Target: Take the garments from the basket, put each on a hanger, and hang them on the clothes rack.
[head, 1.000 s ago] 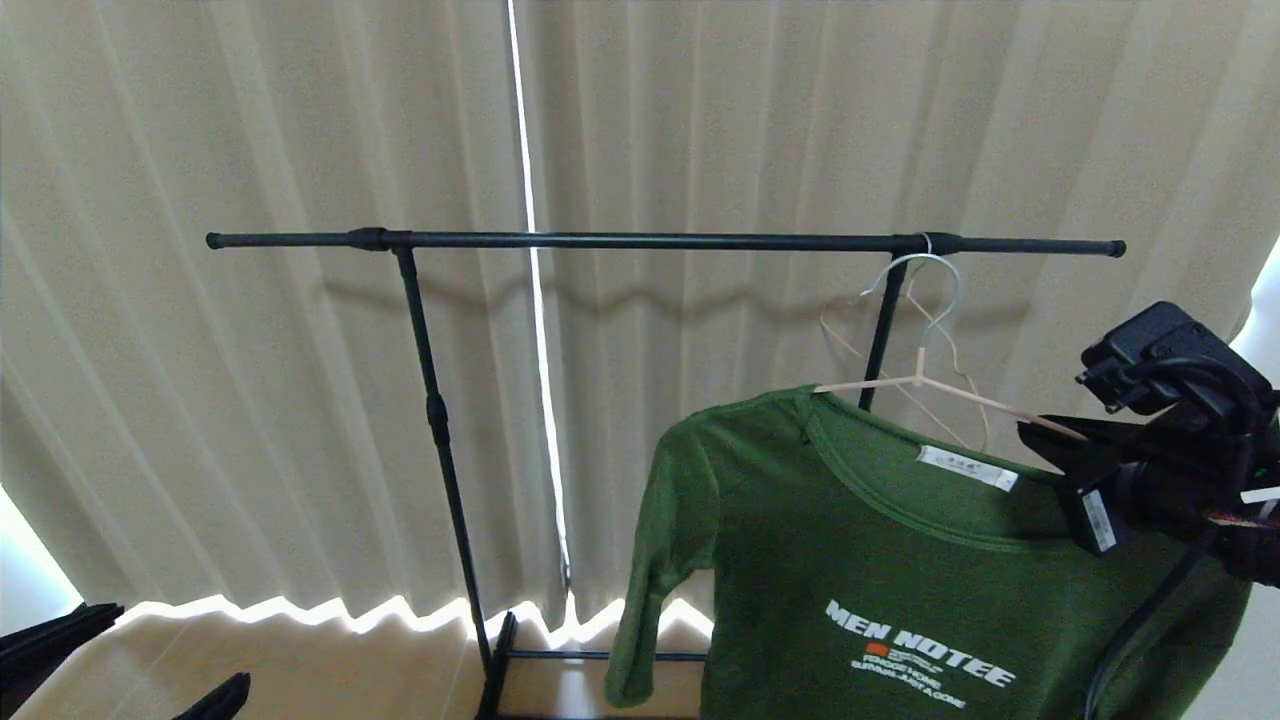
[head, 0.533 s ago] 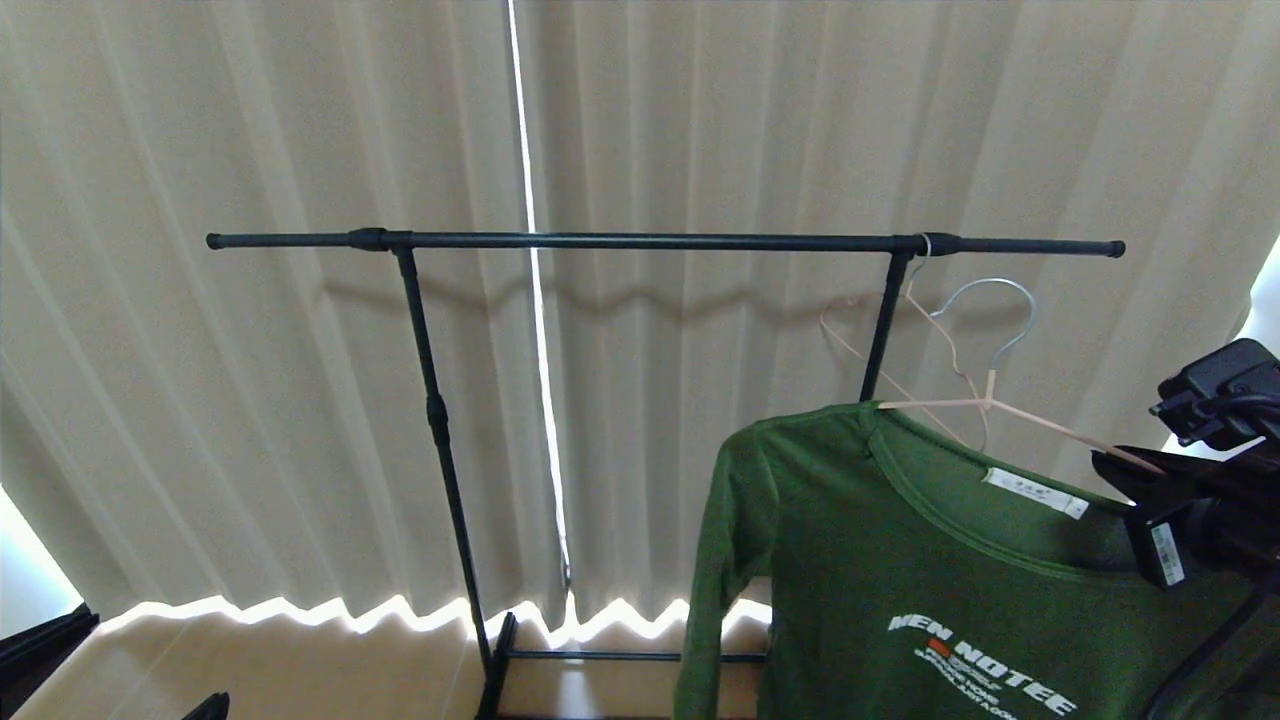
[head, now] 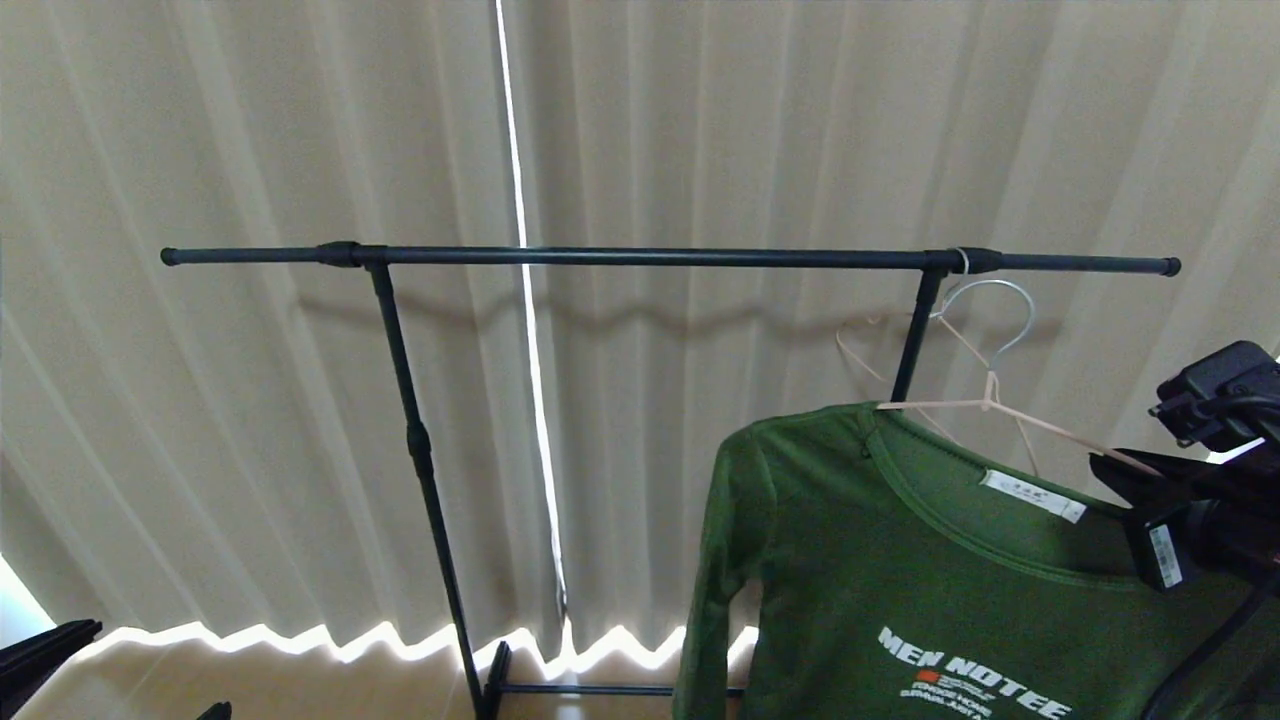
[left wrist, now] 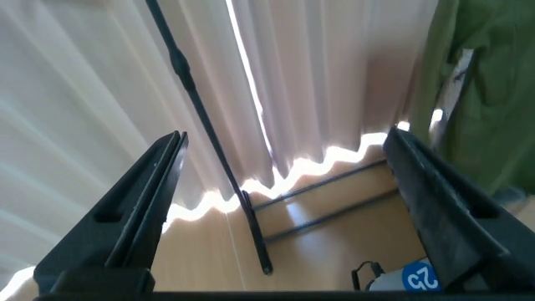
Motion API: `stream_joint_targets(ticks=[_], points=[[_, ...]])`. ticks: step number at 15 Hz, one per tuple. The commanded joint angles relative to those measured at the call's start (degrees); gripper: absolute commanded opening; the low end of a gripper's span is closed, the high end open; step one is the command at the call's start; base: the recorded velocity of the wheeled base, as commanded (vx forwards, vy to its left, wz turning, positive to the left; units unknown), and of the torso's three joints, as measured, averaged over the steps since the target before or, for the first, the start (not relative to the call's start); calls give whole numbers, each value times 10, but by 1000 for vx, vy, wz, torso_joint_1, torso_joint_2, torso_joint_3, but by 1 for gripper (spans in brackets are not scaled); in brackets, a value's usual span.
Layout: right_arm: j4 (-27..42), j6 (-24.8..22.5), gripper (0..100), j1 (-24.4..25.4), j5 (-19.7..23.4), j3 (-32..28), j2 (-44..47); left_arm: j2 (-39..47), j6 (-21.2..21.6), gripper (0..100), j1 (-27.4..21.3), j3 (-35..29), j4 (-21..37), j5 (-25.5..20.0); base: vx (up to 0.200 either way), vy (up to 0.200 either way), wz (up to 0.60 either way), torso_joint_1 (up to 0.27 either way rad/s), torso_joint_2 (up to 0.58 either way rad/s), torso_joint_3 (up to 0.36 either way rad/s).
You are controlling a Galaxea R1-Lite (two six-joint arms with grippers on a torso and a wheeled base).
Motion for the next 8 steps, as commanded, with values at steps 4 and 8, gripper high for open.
stream_joint_targets(ticks=[4,8], points=[[-6,2,0,11,2,-9,30,2,0,100,0,0,-1,0,200,0,0,4,2,1],[-3,46,0,56,0,-40,68,2,0,100,0,-1,-1,0,200,0,0,-1,5,4]])
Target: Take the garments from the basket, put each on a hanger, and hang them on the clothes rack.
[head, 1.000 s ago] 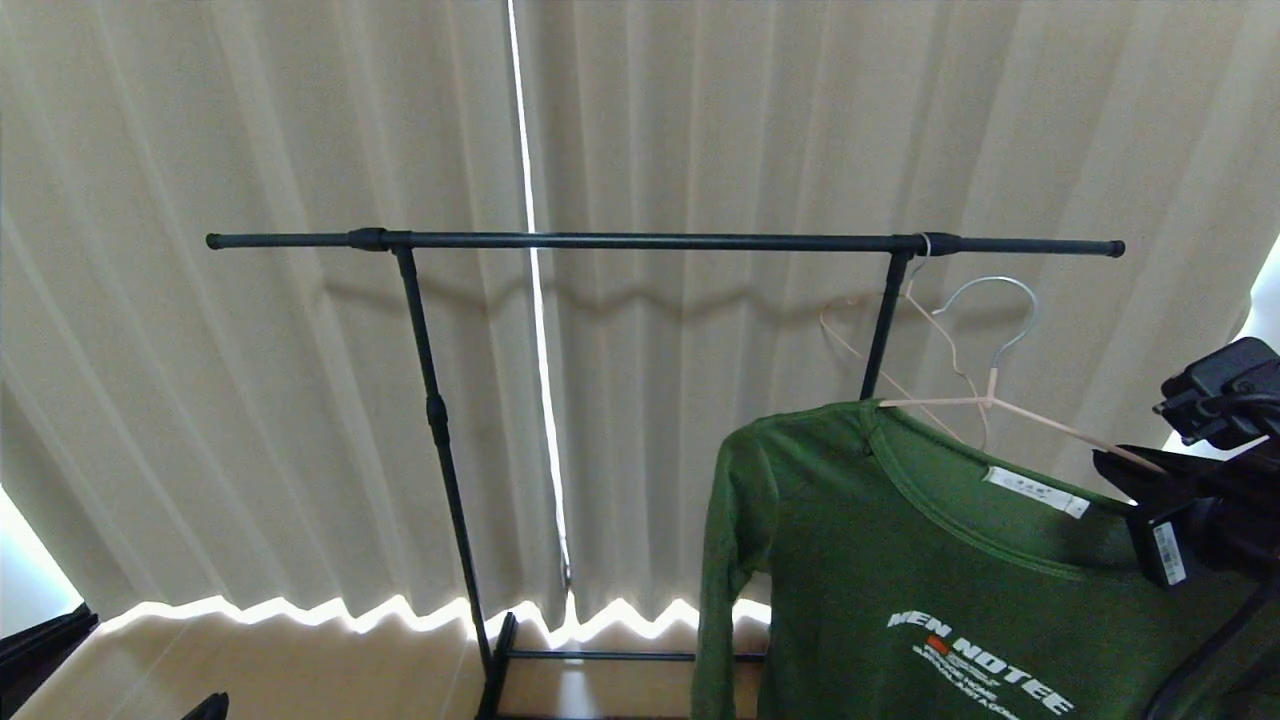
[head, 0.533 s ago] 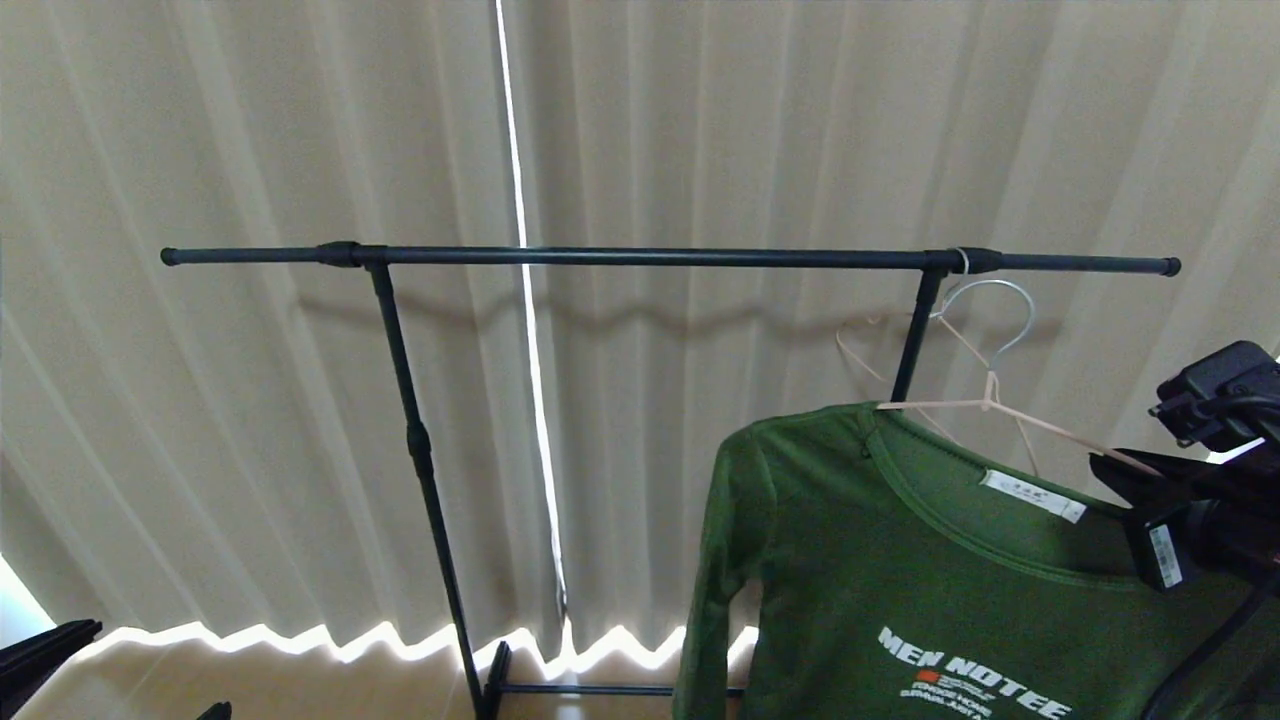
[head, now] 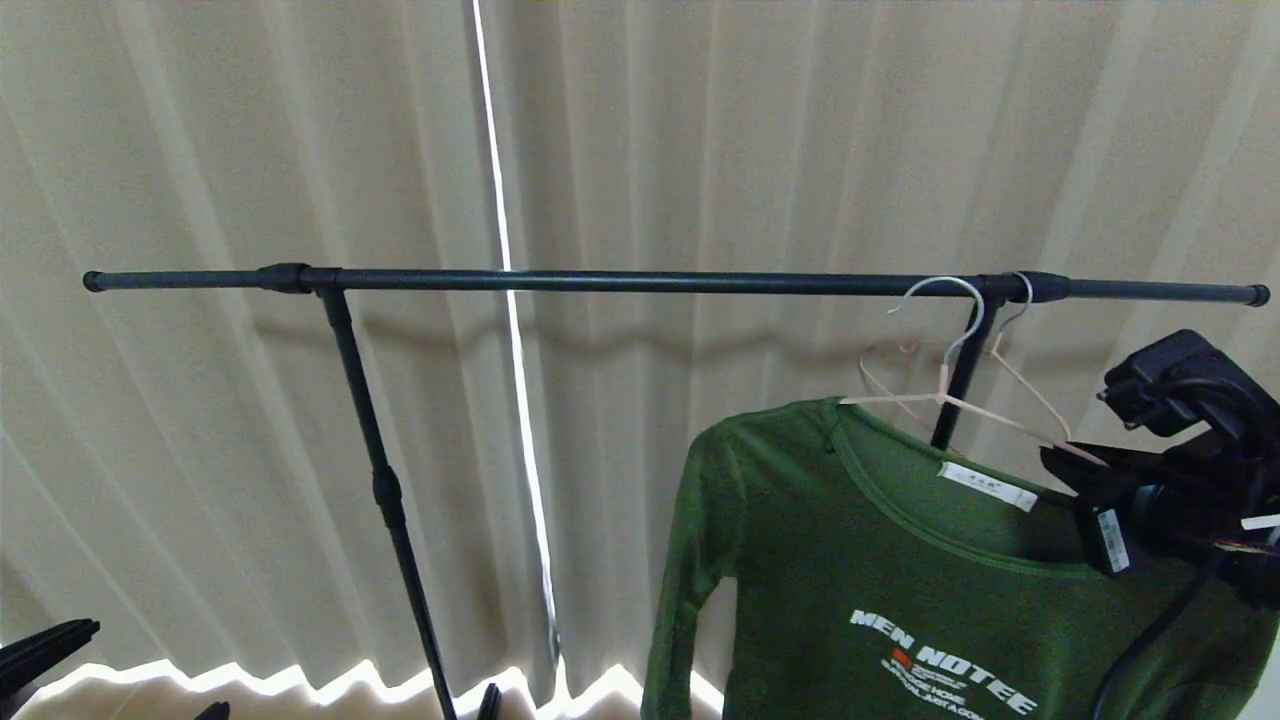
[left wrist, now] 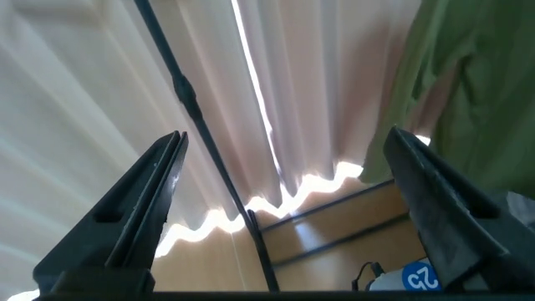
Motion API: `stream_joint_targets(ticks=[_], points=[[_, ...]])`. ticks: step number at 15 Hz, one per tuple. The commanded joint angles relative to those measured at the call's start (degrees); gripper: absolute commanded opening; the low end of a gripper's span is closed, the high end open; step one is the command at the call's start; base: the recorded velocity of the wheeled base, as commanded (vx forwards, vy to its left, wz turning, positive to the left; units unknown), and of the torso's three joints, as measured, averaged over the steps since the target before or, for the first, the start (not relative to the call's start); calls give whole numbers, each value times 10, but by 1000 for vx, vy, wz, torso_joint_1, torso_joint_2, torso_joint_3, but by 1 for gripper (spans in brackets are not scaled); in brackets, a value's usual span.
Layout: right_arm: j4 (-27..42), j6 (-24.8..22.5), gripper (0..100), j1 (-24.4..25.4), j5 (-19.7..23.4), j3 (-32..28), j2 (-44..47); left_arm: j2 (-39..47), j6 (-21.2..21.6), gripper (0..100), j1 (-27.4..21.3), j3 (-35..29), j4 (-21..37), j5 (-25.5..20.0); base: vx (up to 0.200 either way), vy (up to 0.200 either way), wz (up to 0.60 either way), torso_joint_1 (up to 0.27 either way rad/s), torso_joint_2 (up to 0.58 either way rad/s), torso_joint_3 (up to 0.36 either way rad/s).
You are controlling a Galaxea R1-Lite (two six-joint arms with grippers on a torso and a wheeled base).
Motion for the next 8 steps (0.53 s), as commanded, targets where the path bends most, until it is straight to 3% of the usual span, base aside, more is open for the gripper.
stream_joint_targets(ticks=[1,8], points=[[4,6,0,21,-1,-26,30,2,0,100,0,0,0,0,200,0,0,2,7,2],[4,7,0,81,-1,-102,115,1,18,100,-1,1,-1,-1,0,0,0,0,0,0]])
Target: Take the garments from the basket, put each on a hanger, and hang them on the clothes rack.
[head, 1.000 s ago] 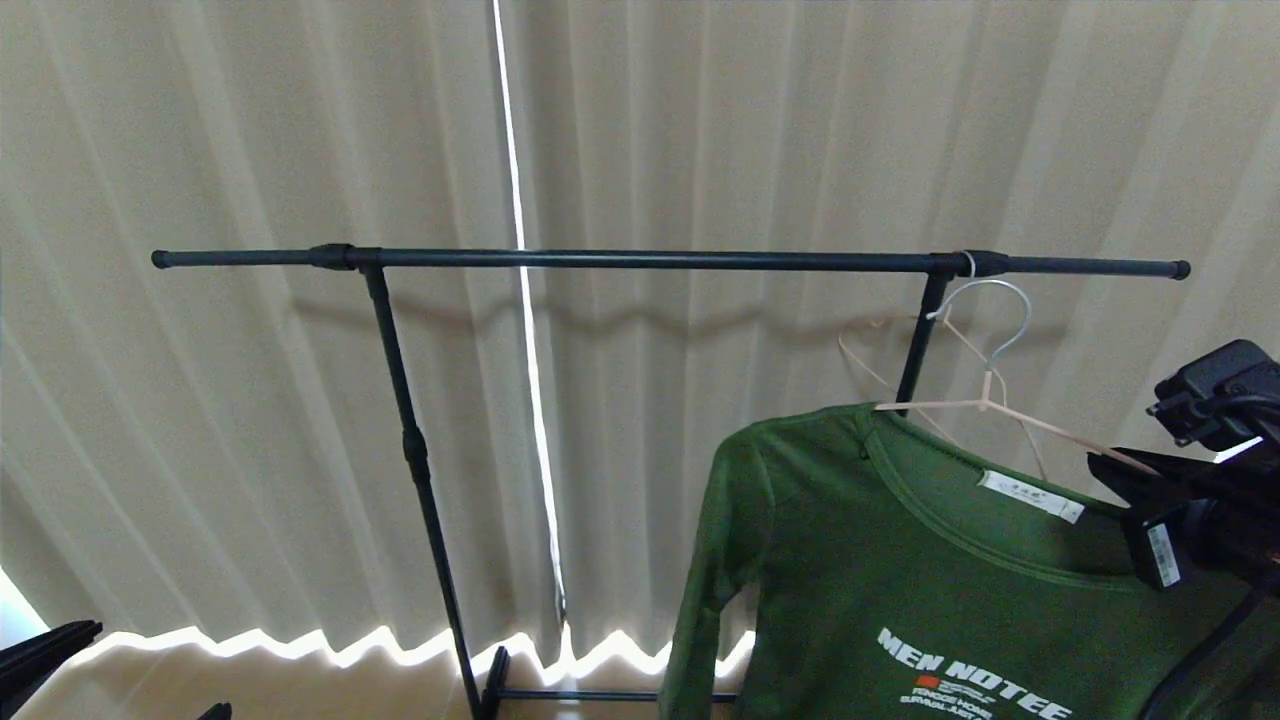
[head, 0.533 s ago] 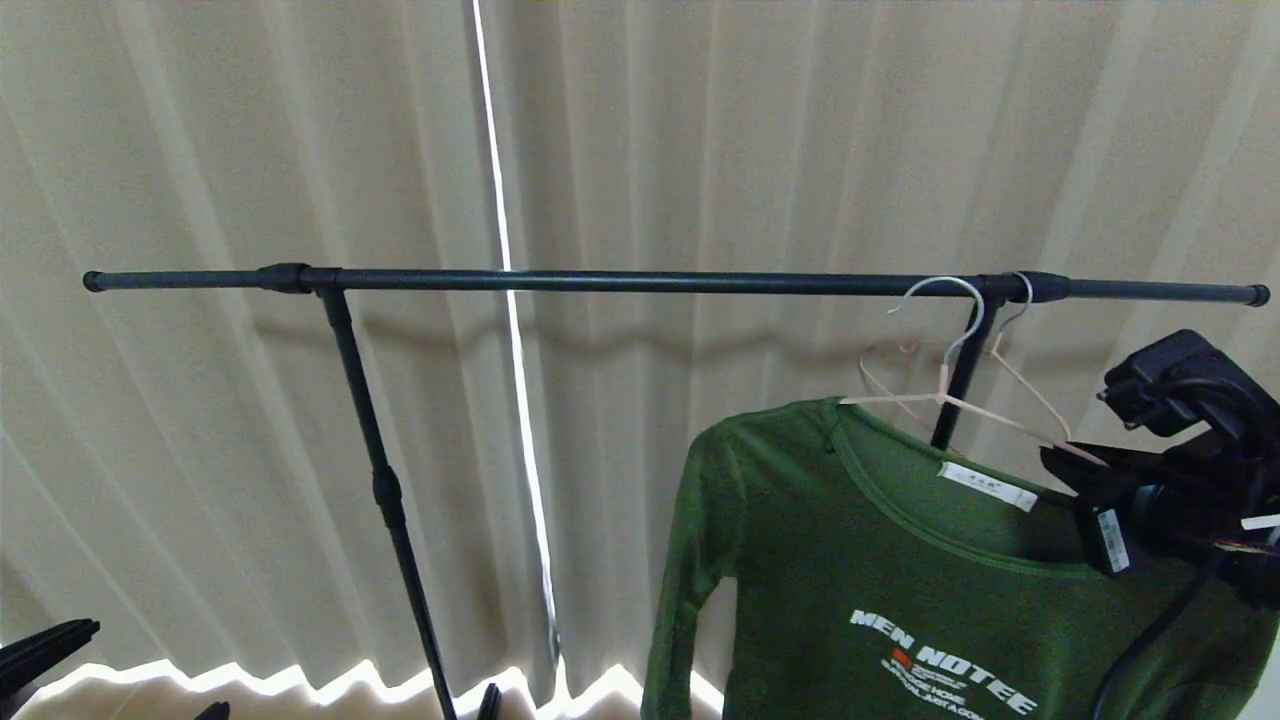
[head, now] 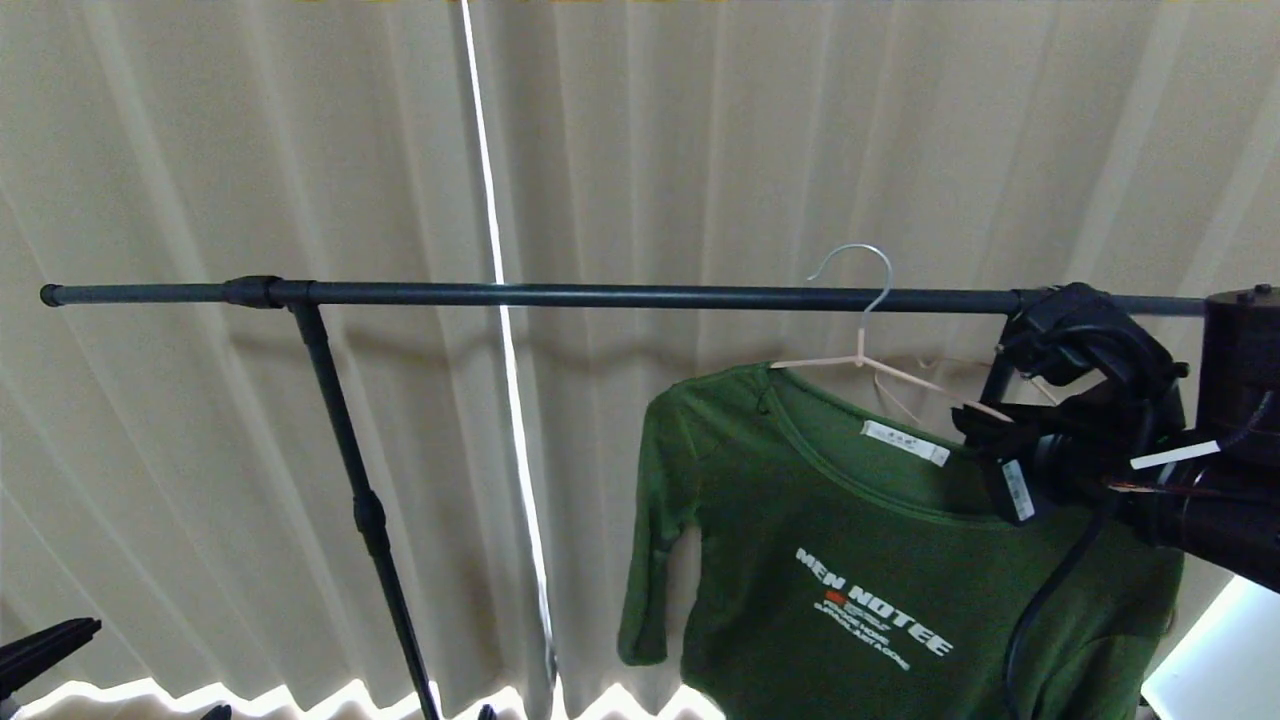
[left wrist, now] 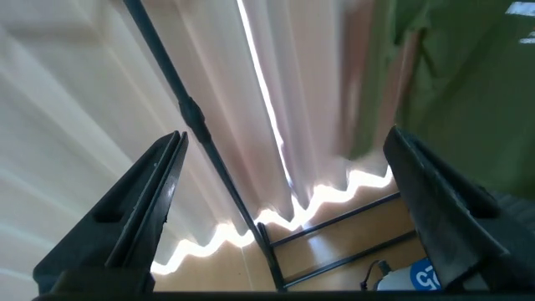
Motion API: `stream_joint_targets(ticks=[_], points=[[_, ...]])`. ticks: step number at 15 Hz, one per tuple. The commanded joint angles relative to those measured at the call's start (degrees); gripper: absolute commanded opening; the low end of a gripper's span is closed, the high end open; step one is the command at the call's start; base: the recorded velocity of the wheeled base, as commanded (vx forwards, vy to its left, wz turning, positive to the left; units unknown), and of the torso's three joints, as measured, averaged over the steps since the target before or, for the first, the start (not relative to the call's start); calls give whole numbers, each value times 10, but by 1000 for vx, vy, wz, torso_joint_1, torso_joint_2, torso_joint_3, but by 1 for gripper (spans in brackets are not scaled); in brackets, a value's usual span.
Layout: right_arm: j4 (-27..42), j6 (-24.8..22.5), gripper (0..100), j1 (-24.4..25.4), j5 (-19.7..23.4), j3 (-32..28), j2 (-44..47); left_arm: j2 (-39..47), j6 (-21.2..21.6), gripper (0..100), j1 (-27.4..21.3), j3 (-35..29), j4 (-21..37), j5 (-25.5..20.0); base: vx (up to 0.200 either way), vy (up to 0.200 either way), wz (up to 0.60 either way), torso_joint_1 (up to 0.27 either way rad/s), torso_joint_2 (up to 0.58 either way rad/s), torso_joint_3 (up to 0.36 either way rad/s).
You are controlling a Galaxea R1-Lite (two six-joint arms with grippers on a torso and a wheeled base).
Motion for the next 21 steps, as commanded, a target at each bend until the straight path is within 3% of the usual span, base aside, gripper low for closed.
stream_joint_targets(ticks=[1,9,21], points=[[1,0,0,27,0,-26,46,1,0,100,-1,-1,0,0,0,0,0,0,0,0],[2,-1,0,27,-3,-164,182,2,1,100,-11,-6,-4,0,0,0,0,0,0,0],[1,-1,0,11,-12,-182,218,1,1,100,-11,-5,-4,0,0,0,0,0,0,0]])
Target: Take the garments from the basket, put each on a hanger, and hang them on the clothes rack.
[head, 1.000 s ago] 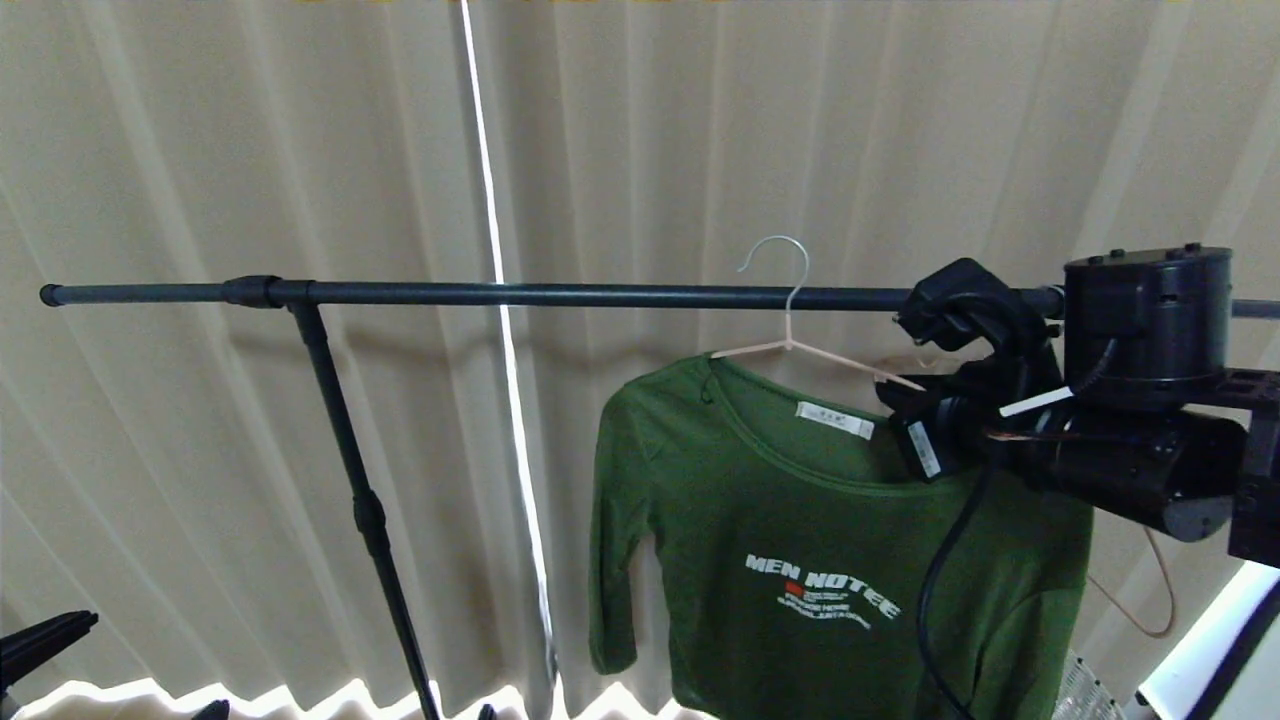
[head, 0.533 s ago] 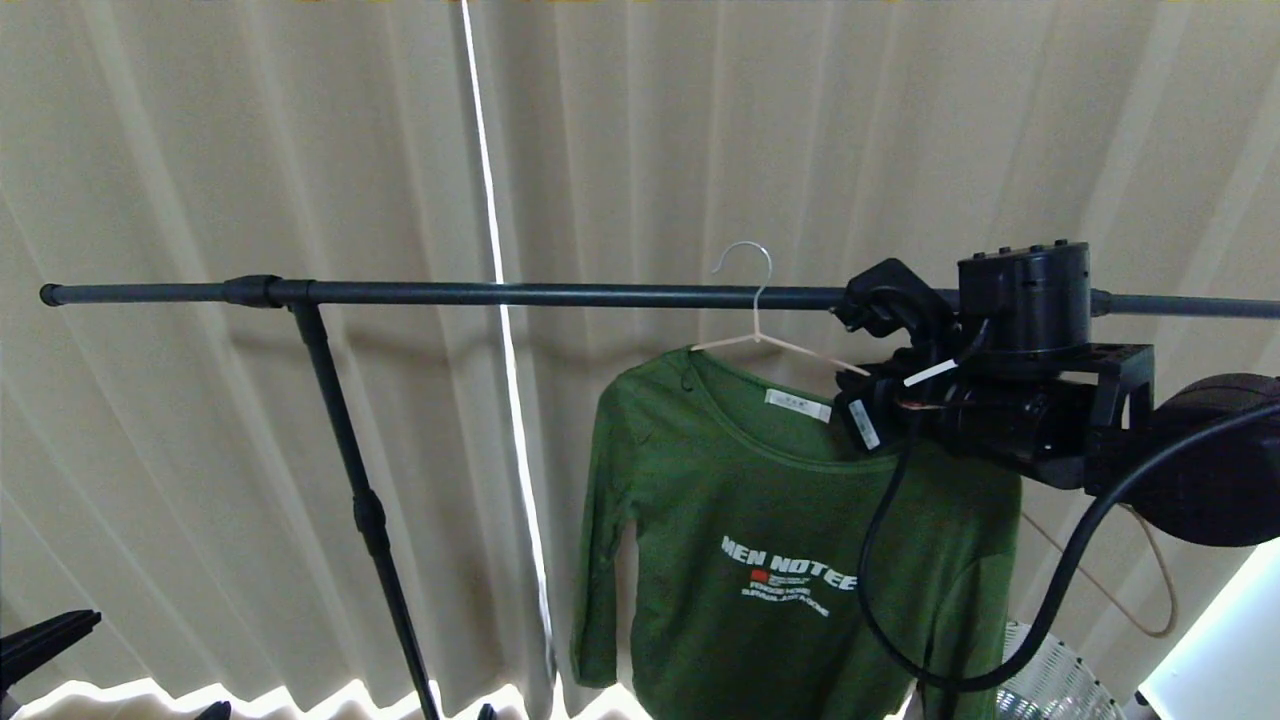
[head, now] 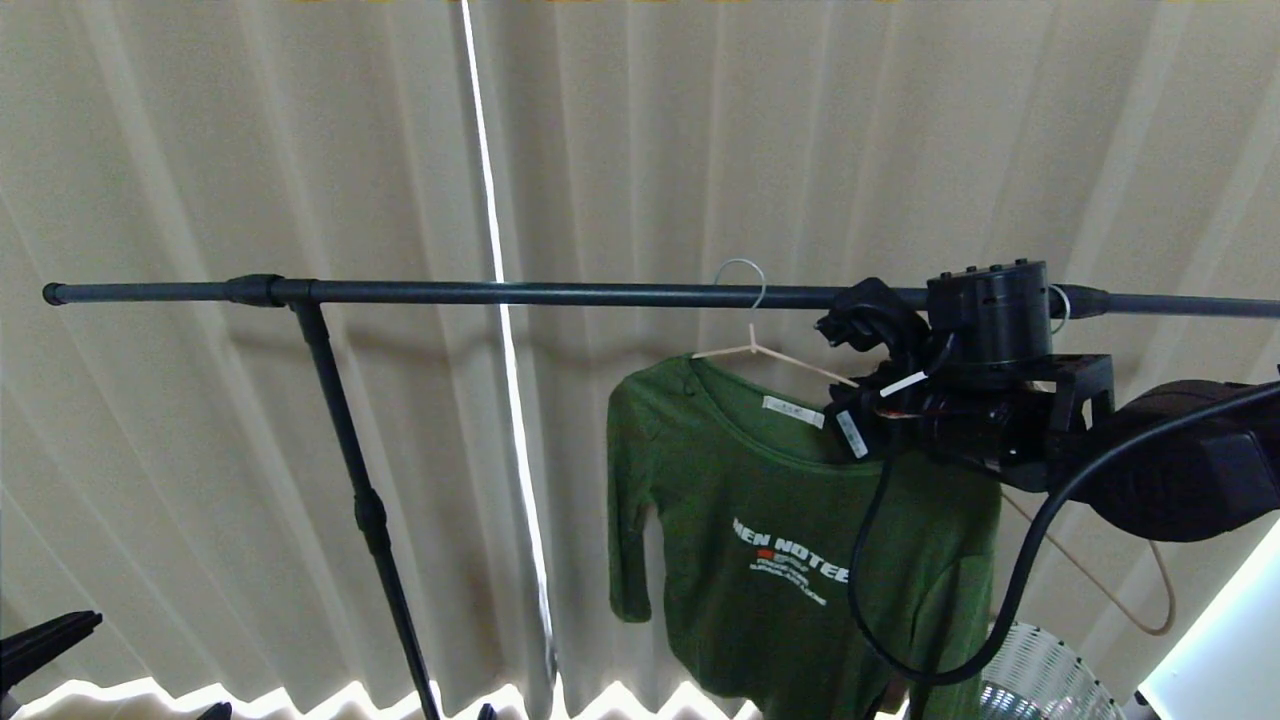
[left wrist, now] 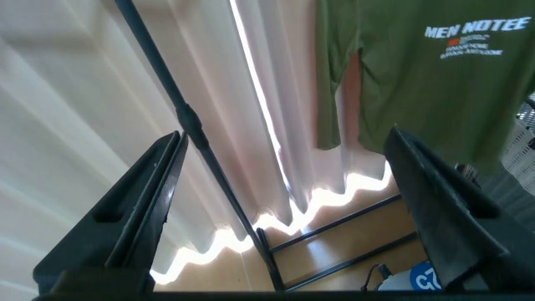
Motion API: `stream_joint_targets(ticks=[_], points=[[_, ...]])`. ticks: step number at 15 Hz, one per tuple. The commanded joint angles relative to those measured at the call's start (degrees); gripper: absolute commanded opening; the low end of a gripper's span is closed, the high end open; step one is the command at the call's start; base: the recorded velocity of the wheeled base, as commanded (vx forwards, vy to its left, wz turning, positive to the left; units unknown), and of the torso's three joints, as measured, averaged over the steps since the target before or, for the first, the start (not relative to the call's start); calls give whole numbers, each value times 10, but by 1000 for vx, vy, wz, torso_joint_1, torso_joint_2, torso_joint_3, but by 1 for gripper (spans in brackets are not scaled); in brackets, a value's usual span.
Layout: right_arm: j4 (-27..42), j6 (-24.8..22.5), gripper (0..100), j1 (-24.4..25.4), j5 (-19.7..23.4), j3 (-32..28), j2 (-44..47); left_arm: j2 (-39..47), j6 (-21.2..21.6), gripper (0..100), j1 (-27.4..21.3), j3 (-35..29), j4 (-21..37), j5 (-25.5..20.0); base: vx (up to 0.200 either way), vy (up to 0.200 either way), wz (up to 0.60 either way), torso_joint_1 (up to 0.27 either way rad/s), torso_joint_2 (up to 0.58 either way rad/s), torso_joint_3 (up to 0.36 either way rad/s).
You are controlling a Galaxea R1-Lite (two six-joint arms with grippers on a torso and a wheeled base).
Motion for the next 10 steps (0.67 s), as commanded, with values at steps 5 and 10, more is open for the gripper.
stream_joint_targets(ticks=[5,10], points=[[1,-2,0,14,-4,-3,17,1,1,100,0,1,0,0,0,0,0,0,0,0],[1,-2,100,15,-4,-1,22,-1,2,100,0,3,1,-1,0,0,0,0,0,0]])
